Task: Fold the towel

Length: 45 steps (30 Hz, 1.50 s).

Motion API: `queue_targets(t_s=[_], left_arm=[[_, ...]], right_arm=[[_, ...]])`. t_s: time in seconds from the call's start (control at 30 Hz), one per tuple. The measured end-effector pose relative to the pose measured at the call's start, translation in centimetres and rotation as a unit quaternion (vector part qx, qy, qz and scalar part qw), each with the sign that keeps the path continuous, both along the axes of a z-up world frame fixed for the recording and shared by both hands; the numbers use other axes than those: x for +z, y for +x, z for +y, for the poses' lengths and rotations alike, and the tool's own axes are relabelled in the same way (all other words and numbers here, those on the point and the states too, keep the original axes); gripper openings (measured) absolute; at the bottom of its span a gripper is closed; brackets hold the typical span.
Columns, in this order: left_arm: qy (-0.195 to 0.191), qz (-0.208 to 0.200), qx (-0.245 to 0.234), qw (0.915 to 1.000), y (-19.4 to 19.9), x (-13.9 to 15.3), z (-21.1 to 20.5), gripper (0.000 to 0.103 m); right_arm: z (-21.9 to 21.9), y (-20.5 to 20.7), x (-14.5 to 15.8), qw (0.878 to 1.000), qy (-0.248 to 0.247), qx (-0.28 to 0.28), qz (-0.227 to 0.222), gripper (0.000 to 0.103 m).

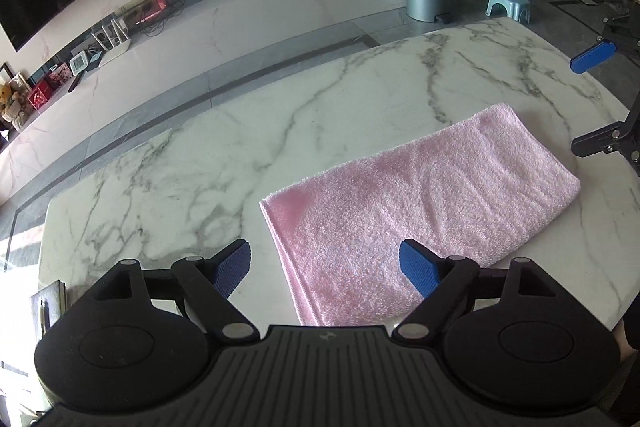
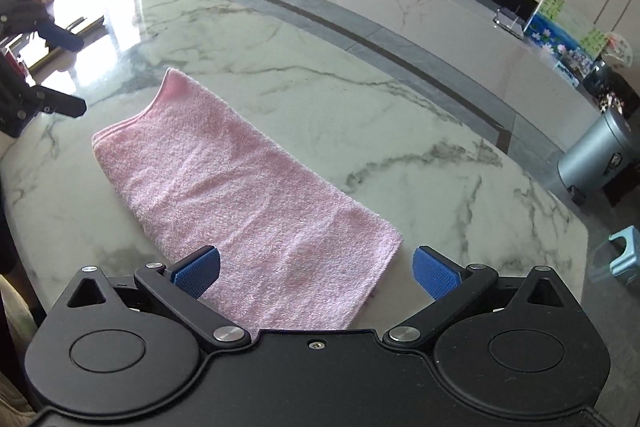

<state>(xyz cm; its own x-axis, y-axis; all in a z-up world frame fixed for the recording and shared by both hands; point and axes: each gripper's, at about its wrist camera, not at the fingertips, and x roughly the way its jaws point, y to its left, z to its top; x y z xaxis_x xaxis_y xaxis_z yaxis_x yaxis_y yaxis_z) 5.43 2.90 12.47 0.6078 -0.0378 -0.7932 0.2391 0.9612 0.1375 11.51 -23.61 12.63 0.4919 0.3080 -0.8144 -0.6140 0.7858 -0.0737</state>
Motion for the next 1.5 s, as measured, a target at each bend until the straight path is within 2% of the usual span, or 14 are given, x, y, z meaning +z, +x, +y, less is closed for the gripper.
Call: queue_targets(t_s=[0.03, 0.07, 0.2, 0.3, 0.53, 0.8, 0.97, 1.07, 1.23, 1.5], left_arm=[[-0.007, -0.004, 0.006, 1.0, -0.5, -0.3, -0.1, 0.101], [-0.016, -0.005, 0.01, 0.9998, -0.9, -0.7, -0.1, 0.103], [-0.078, 0.016, 0.031, 0.9964, -2.1, -2.6, 0.0, 0.103], [-0.093, 0.026, 0.045, 0.9943, -3.1, -4.4, -0.3, 0.103], [-0.096, 0.035, 0.078, 0.9917, -4.8, -8.9, -1.4, 0.103], [-0.117, 0.026, 0.102, 0.9875, -5.5, -11.7, -1.0, 0.103], [-0.111, 0.024, 0.108, 0.9877, -5.4, -12.8, -1.1, 0.103], [-0.1, 0.009, 0.106, 0.9893, -5.2, -13.0, -1.2, 0.103], [-0.076, -0.01, 0.113, 0.9906, -4.2, -13.3, -1.6, 0.103], [-0.073, -0.044, 0.128, 0.988, -2.3, -13.8, -1.9, 0.103]], right_arm=[[-0.2, -0.5, -0.4, 1.0, 0.011, -0.016, -0.002, 0.102], [-0.4, -1.1, -0.9, 0.999, 0.017, -0.033, -0.006, 0.102], [-0.7, -3.4, -3.5, 0.994, 0.029, -0.101, -0.016, 0.102], [-0.7, -5.1, -5.5, 0.99, 0.043, -0.13, -0.017, 0.102], [-0.2, -8.0, -9.5, 0.982, 0.061, -0.176, -0.024, 0.102], [0.6, -8.4, -12.0, 0.978, 0.059, -0.197, -0.027, 0.102], [0.9, -7.9, -13.3, 0.975, 0.056, -0.211, -0.026, 0.102], [1.3, -7.6, -14.0, 0.974, 0.056, -0.216, -0.025, 0.102], [1.7, -6.9, -14.1, 0.972, 0.06, -0.222, -0.036, 0.102], [2.5, -5.1, -14.4, 0.971, 0.067, -0.225, -0.048, 0.103]])
